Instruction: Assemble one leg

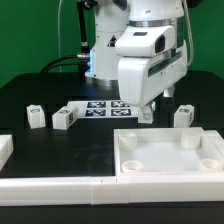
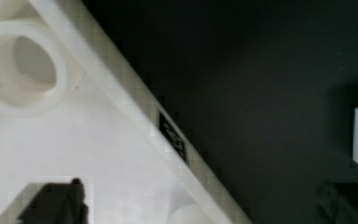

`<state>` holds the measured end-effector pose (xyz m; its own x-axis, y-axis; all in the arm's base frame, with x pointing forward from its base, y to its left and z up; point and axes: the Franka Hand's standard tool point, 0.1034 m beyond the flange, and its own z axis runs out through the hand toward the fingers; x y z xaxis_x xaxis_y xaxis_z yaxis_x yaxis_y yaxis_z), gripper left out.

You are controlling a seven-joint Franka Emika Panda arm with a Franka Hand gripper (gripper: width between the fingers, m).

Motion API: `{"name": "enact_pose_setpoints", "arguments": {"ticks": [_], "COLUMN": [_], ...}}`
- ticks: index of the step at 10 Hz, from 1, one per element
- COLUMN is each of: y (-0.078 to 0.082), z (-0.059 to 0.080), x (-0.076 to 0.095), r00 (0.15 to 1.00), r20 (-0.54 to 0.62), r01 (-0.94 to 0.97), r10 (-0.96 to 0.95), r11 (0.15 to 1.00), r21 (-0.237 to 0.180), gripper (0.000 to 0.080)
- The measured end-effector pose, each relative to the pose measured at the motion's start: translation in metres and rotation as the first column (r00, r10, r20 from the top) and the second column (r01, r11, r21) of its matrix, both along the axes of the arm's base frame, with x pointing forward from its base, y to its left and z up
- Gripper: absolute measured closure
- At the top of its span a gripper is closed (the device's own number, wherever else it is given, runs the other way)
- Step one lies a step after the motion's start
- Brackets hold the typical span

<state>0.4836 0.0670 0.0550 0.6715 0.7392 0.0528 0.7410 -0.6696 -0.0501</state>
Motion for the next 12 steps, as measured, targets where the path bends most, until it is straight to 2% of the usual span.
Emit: {"name": "enact_pose_setpoints", "arguments": {"ticks": [1, 3, 5, 6, 10, 11, 12], "y": [0.002, 0.008, 0.017, 0.022, 0.044, 0.047, 0.047], "z": [-0.001, -0.003, -0.005, -0.007, -0.009, -0.009, -0.009], "x": [-0.004, -0.012, -0.018, -0.021, -0.03, -0.031, -0.031], "r00": [0.976, 0.874, 0.744, 0.627, 0.172, 0.105, 0.097], "r20": [-0.007, -0.033, -0.066, -0.088, -0.151, -0.161, -0.164], "r01": [0.217, 0.485, 0.666, 0.777, 0.981, 0.991, 0.991], "r10": [-0.217, -0.484, -0.664, -0.774, -0.973, -0.981, -0.982], "r11": [0.976, 0.874, 0.746, 0.629, 0.183, 0.118, 0.11], "r21": [0.014, 0.021, 0.009, -0.002, -0.061, -0.07, -0.071], "gripper": [0.015, 0.015, 0.015, 0.015, 0.015, 0.015, 0.015]}}
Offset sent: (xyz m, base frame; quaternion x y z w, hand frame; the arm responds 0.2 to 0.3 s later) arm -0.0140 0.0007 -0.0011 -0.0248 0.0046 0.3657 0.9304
